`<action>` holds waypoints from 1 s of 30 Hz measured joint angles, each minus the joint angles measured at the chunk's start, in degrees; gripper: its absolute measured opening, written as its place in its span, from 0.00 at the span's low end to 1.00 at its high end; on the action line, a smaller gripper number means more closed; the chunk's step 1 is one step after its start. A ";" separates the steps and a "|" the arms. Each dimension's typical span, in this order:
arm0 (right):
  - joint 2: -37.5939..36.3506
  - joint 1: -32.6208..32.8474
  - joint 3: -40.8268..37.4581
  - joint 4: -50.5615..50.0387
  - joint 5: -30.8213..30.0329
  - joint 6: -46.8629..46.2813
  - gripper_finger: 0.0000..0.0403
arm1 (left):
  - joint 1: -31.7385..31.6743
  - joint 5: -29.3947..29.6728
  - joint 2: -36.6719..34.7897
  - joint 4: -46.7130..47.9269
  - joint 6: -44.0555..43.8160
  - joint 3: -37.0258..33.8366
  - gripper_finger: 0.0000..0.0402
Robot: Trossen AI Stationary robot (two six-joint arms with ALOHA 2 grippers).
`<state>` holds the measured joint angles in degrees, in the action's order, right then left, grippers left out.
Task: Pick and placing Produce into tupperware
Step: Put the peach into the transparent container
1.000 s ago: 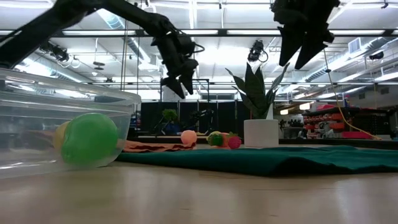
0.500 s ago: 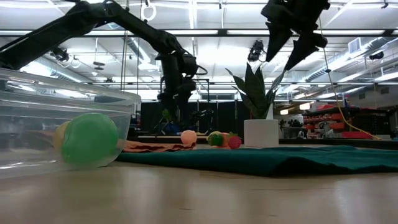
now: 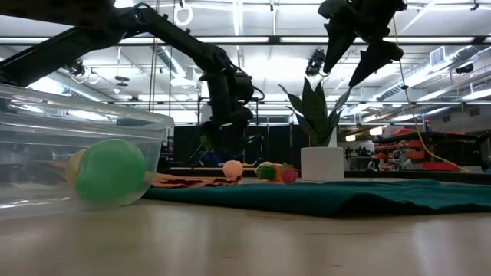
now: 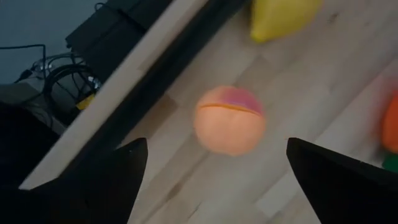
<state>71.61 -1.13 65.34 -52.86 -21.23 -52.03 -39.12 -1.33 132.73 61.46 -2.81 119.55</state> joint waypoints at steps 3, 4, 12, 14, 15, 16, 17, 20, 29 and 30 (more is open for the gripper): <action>0.00 0.00 0.00 0.00 -0.01 0.05 0.78 | 1.33 0.01 0.36 -0.27 -0.88 0.00 0.98; 0.00 0.00 0.00 0.00 -0.02 0.33 0.78 | 1.73 0.00 0.53 -0.38 -1.06 0.00 0.98; 0.00 0.01 0.00 -0.01 -0.02 1.61 0.78 | 3.43 2.29 1.69 -2.28 -1.08 -0.04 0.99; 0.00 0.02 0.00 -0.02 -0.02 2.06 0.78 | 3.39 2.81 2.25 -2.09 -1.09 -0.02 0.99; 0.00 0.02 0.00 -0.02 -0.04 2.23 0.78 | 3.37 3.30 2.54 -1.96 -1.09 -0.02 0.99; 0.00 0.02 0.00 -0.02 -0.04 2.42 0.78 | 3.37 3.92 2.86 -2.13 -1.09 -0.02 0.99; 0.00 0.02 0.00 -0.02 -0.05 2.60 0.78 | 3.37 4.61 3.04 -2.13 -1.07 -0.02 0.99; 0.00 0.02 0.00 -0.02 -0.07 2.71 0.78 | 3.34 6.16 3.14 -2.47 -1.07 -0.02 0.99; 0.00 0.02 0.00 -0.04 -0.20 3.23 0.78 | 3.35 5.37 3.14 -4.01 -1.05 -0.02 0.99; 0.00 0.02 0.00 -0.04 -0.20 3.28 0.78 | 3.37 5.37 3.14 -4.08 -1.05 -0.02 0.99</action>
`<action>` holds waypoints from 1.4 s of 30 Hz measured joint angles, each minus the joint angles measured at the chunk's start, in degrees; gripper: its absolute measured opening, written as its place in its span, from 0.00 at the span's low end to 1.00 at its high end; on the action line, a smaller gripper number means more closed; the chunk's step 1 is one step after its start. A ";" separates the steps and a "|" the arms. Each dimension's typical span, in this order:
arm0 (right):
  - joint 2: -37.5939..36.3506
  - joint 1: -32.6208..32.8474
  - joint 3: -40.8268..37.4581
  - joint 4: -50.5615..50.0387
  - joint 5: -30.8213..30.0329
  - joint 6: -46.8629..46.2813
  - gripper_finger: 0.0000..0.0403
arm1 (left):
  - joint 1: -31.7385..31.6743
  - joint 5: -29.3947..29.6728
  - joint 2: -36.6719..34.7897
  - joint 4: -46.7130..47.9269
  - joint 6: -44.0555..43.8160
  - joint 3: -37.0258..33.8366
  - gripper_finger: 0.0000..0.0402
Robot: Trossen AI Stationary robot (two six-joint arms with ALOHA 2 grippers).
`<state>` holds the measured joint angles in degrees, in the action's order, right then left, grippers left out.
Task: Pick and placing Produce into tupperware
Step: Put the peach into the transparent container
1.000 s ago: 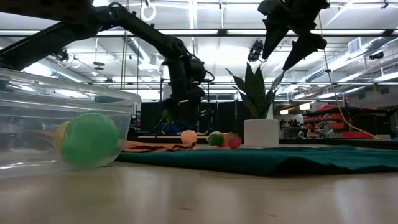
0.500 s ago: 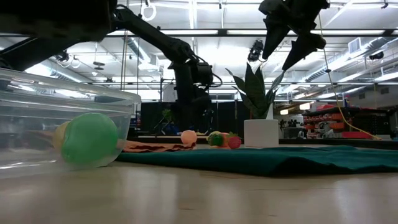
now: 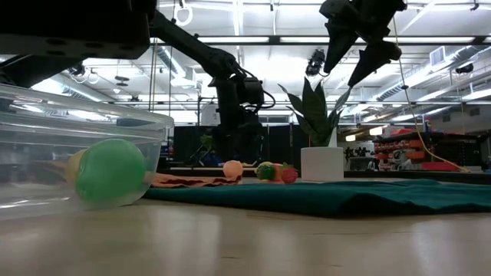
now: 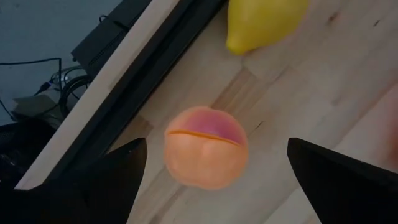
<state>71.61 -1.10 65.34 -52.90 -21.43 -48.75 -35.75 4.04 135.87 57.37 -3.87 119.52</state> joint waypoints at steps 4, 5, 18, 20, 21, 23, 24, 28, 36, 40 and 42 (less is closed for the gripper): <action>0.00 0.00 0.00 0.02 0.00 0.30 0.78 | -0.09 -0.01 0.00 -0.05 0.01 0.00 0.99; 0.00 0.00 0.00 0.02 0.00 0.37 0.78 | -0.19 -0.22 0.00 -0.05 0.01 0.00 0.99; 0.00 0.00 0.00 0.02 -0.52 0.40 0.78 | -1.42 -2.97 2.68 1.85 0.18 0.02 0.99; 0.00 0.00 0.00 0.02 -0.55 0.38 0.78 | -1.40 -3.62 3.29 2.61 0.13 -0.09 0.99; 0.00 0.00 0.00 0.02 -0.57 0.38 0.78 | -1.42 -4.09 3.34 2.33 0.04 -0.09 0.99; 0.00 0.00 0.00 0.02 -0.57 0.41 0.78 | -1.38 -4.00 3.26 1.39 0.10 -0.05 0.99; 0.00 0.00 0.00 0.02 -0.59 0.41 0.78 | -1.38 -4.01 3.23 1.12 0.11 -0.04 0.99; 0.00 0.00 0.00 0.02 -0.59 0.43 0.78 | -1.34 -4.08 3.23 0.73 0.51 -0.04 0.99; 0.00 0.00 0.00 0.02 -0.79 0.50 0.78 | -1.36 -4.94 3.23 -0.49 -0.26 -0.04 0.96; 0.00 0.00 0.00 0.02 -1.12 0.50 0.78 | -1.36 -5.26 3.23 -0.53 -0.30 -0.04 0.89; 0.00 0.00 0.00 0.02 -1.75 0.50 0.78 | -1.36 -5.30 3.23 -0.56 -0.31 -0.04 0.85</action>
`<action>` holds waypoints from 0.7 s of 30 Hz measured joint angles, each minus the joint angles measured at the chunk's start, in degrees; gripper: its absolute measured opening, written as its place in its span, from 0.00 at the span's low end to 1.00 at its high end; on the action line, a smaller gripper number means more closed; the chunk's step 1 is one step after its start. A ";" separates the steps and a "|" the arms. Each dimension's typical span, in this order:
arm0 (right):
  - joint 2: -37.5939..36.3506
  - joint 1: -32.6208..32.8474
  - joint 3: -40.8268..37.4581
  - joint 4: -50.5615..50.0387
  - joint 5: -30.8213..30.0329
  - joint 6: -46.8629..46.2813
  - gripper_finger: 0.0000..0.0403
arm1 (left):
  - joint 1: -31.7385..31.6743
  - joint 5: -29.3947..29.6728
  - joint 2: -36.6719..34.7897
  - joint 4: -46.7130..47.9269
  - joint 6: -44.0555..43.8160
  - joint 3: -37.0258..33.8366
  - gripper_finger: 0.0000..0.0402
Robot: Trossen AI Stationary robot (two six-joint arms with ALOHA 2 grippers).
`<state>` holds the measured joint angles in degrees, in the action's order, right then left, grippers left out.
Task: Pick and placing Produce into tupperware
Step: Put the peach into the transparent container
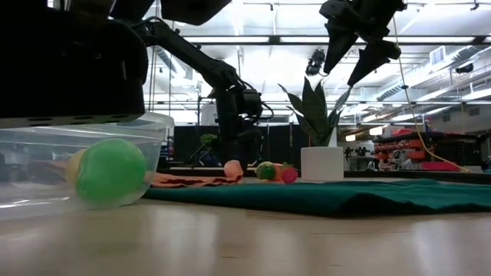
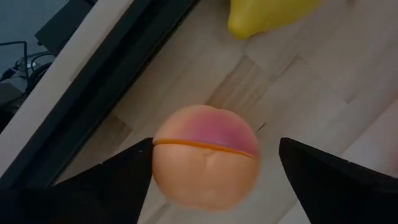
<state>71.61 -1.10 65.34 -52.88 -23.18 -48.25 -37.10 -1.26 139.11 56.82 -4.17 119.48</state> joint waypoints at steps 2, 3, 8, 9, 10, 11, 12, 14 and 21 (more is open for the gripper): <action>0.00 0.00 0.00 0.00 -0.33 -0.01 0.78 | 0.00 0.02 0.00 0.00 -0.01 0.00 0.81; 0.00 0.00 0.00 0.00 -0.47 0.00 0.78 | 0.00 0.02 0.00 0.02 0.04 0.00 0.79; 0.00 0.00 0.00 0.00 -0.55 0.00 0.78 | 0.00 0.03 -0.01 -0.08 0.31 0.00 0.67; 0.00 0.00 0.00 0.00 -0.54 0.00 0.78 | -0.01 0.03 -0.02 -0.19 0.31 0.00 0.66; 0.00 0.00 0.00 0.00 -0.55 0.00 0.78 | 0.00 0.04 -0.02 -0.28 0.33 0.00 0.64; 0.00 0.00 0.00 0.00 -0.55 -0.02 0.78 | 0.00 0.02 -0.02 -0.34 0.31 0.00 0.64; 0.00 0.00 0.00 0.00 -0.55 -0.02 0.78 | 0.00 0.02 -0.02 -0.35 0.34 0.00 0.64; 0.00 0.00 0.00 0.00 -0.57 -0.01 0.78 | 0.00 0.04 -0.02 -0.39 0.34 0.00 0.65; 0.00 0.00 0.00 0.00 -0.59 -0.02 0.78 | -0.02 0.07 -0.02 -0.36 0.44 0.06 0.70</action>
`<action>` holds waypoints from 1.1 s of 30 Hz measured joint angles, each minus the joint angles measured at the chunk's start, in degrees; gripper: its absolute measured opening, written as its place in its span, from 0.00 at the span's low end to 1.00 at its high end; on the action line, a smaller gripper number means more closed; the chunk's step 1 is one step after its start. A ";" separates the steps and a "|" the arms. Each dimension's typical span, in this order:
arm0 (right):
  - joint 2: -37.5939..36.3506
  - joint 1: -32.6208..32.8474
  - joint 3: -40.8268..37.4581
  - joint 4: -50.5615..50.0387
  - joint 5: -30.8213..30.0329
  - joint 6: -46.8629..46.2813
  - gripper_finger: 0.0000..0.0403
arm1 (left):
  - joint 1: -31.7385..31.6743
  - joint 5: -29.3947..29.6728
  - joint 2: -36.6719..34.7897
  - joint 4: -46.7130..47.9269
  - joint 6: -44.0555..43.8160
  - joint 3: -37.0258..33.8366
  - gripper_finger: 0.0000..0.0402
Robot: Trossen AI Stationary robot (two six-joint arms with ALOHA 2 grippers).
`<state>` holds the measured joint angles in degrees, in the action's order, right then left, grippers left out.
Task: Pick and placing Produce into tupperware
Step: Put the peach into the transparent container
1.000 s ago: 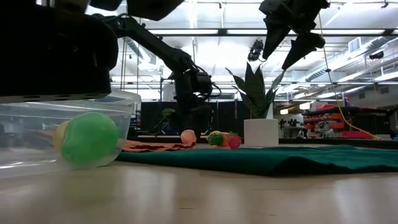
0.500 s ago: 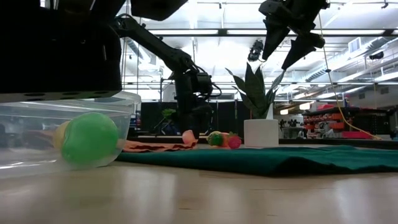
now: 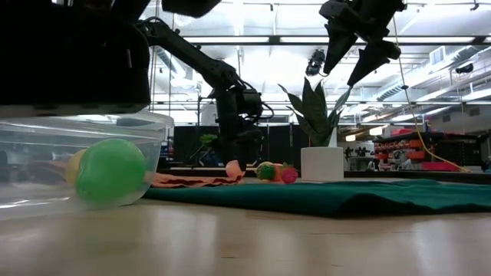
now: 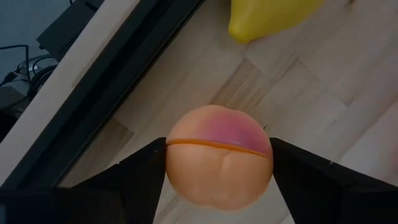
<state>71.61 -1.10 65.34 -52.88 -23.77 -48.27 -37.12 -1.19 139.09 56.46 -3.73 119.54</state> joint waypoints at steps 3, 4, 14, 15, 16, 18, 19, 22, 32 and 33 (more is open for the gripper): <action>0.00 0.00 0.00 0.00 0.00 0.00 0.78 | 0.00 -0.17 0.00 0.99 0.12 0.70 0.66; 0.00 0.00 0.00 0.00 0.00 0.00 0.78 | 0.00 -0.51 0.00 1.25 0.34 1.11 0.64; 0.00 -0.02 0.00 -0.05 0.00 0.00 0.78 | -0.04 -1.22 -0.05 10.78 2.23 9.38 0.70; 0.00 -0.01 0.00 -0.09 0.00 0.00 0.78 | -0.04 -1.22 -0.10 11.98 2.66 10.34 0.71; 0.00 -0.01 0.00 -0.20 0.00 0.02 0.78 | -0.03 -1.24 -0.11 13.72 2.91 11.48 0.70; 0.00 -0.02 0.00 -0.22 0.00 0.26 0.78 | 0.03 -1.25 -0.11 16.73 2.92 13.51 0.68; 0.00 -0.02 0.00 -0.24 0.00 0.36 0.78 | 0.12 -1.27 -0.13 17.46 2.89 14.27 0.66; 0.00 -0.02 0.00 -0.27 0.00 0.90 0.78 | 0.43 -1.33 -0.36 20.73 2.85 15.48 0.64; 0.00 0.09 0.00 -4.50 -0.04 2.73 0.78 | 3.22 -2.07 -2.33 30.55 0.70 15.18 0.71; 0.00 0.15 0.00 -4.93 -0.06 3.03 0.78 | 3.82 -2.15 -2.68 31.07 0.58 15.18 0.70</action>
<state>71.61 -0.95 65.34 -57.81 -23.83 -45.24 -33.31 -3.34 136.40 87.53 -3.16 134.72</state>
